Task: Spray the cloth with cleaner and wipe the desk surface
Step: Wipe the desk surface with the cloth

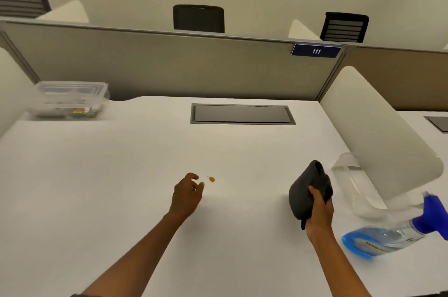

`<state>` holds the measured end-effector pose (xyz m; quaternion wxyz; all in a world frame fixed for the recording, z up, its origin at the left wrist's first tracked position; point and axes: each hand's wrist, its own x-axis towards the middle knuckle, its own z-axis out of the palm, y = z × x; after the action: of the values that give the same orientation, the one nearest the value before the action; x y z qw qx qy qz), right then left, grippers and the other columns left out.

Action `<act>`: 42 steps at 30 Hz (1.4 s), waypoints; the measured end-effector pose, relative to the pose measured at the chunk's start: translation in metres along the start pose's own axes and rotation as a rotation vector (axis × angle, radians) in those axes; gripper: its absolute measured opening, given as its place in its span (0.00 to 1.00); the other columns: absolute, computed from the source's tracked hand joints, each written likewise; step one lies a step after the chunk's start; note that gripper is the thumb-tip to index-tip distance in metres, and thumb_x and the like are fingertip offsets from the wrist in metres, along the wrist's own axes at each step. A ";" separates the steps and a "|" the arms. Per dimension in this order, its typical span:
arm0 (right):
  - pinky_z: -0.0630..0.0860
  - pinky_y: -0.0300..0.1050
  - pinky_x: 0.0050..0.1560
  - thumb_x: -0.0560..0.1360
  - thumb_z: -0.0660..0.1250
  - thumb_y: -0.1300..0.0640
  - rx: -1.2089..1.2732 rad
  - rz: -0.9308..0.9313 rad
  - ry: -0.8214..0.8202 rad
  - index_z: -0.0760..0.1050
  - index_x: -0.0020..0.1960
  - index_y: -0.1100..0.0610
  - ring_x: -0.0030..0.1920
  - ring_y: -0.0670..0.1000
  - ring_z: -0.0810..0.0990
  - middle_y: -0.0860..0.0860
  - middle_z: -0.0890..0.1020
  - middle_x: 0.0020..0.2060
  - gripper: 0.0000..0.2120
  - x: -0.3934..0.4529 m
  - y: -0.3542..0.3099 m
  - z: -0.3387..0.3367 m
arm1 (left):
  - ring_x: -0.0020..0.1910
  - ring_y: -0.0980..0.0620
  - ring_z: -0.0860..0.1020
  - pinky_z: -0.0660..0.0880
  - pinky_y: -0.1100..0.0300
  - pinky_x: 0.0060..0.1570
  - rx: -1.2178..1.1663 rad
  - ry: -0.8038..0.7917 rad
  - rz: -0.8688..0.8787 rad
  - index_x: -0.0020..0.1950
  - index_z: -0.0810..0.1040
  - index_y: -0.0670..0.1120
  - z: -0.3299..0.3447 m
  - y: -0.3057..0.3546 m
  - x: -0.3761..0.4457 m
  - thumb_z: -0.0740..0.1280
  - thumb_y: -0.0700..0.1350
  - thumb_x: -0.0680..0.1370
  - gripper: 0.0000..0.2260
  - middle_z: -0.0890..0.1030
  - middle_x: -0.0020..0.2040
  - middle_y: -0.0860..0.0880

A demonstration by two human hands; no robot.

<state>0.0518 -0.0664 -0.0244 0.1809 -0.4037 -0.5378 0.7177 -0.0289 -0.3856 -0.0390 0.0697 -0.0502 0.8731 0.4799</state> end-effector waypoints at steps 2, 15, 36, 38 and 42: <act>0.71 0.55 0.66 0.74 0.68 0.52 -0.316 -0.187 0.077 0.68 0.70 0.52 0.65 0.59 0.73 0.55 0.75 0.66 0.26 0.015 0.007 -0.011 | 0.55 0.41 0.77 0.74 0.49 0.53 0.143 0.101 0.084 0.60 0.75 0.41 -0.031 -0.031 0.005 0.67 0.45 0.77 0.14 0.80 0.53 0.41; 0.67 0.67 0.67 0.66 0.69 0.32 -1.275 -0.379 0.009 0.68 0.67 0.46 0.71 0.64 0.63 0.55 0.60 0.75 0.34 0.032 0.063 -0.015 | 0.78 0.43 0.53 0.53 0.38 0.72 0.763 0.108 -0.029 0.77 0.60 0.46 -0.138 -0.172 -0.022 0.29 0.71 0.69 0.47 0.55 0.80 0.44; 0.69 0.65 0.62 0.76 0.63 0.44 -1.489 -0.517 -0.066 0.63 0.73 0.44 0.65 0.70 0.65 0.53 0.64 0.75 0.27 0.031 0.094 0.150 | 0.79 0.47 0.48 0.50 0.42 0.76 0.798 0.131 -0.005 0.79 0.52 0.51 -0.137 -0.211 -0.021 0.47 0.63 0.78 0.31 0.50 0.81 0.48; 0.69 0.64 0.62 0.76 0.62 0.44 -1.517 -0.594 -0.177 0.63 0.73 0.43 0.65 0.69 0.65 0.53 0.63 0.75 0.27 0.011 0.105 0.184 | 0.79 0.47 0.48 0.50 0.42 0.76 0.798 0.130 -0.001 0.79 0.52 0.51 -0.137 -0.213 -0.021 0.47 0.63 0.78 0.31 0.50 0.81 0.48; 0.69 0.62 0.61 0.74 0.62 0.42 -1.512 -0.765 -0.451 0.64 0.72 0.39 0.66 0.68 0.66 0.51 0.63 0.76 0.27 -0.061 0.138 0.244 | 0.79 0.47 0.48 0.51 0.42 0.76 0.810 0.125 -0.007 0.79 0.52 0.51 -0.137 -0.213 -0.021 0.48 0.62 0.78 0.31 0.50 0.81 0.48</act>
<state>-0.0754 -0.3109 -0.1045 -0.0176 -0.0559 -0.9908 0.1217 0.0147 -0.6150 -0.1400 0.0325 -0.0507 0.9938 0.0932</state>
